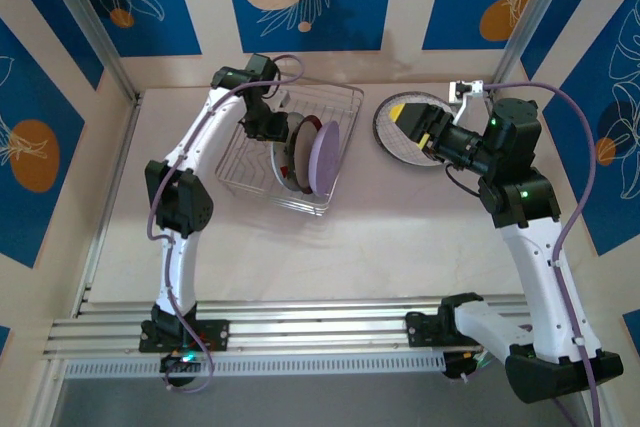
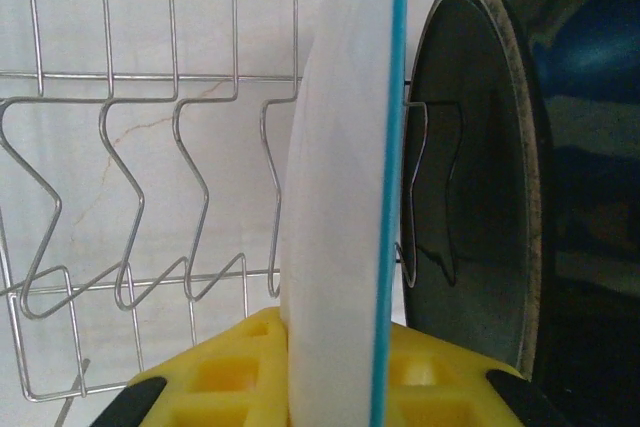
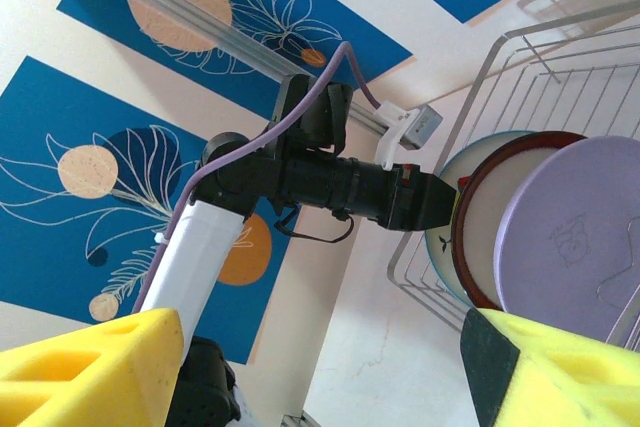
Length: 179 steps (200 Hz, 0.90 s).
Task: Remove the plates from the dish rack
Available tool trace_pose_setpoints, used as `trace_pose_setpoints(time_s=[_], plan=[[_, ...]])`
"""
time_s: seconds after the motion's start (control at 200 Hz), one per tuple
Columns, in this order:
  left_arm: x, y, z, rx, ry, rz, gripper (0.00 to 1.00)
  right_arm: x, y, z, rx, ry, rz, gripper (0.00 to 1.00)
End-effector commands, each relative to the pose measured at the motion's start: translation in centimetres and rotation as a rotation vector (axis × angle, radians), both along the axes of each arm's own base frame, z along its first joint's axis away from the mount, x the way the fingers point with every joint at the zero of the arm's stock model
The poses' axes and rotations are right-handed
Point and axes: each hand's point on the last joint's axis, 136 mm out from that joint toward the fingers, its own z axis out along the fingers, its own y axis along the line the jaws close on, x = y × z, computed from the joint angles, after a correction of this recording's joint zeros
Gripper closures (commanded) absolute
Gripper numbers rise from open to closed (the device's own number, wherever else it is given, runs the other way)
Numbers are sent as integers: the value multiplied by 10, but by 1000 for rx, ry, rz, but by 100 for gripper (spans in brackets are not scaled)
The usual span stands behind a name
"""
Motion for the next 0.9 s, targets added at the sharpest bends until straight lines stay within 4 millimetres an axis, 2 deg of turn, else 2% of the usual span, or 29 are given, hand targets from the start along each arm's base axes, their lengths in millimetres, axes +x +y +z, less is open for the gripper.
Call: trace_pose_setpoints(time_s=[0.0,0.31,0.515,0.89], plan=[[-14,-9,34,-46,-44,-26,100,-6,4,-3,8,15,28,25],[-17,-5,51,-5,-93,9,100,-9,4,-4,13,17,30,25],[-18,3,71,19,-140,41,100,-10,4,-4,19,20,30,25],[-18,14,95,56,-225,84,100,-12,5,-3,23,16,36,25]])
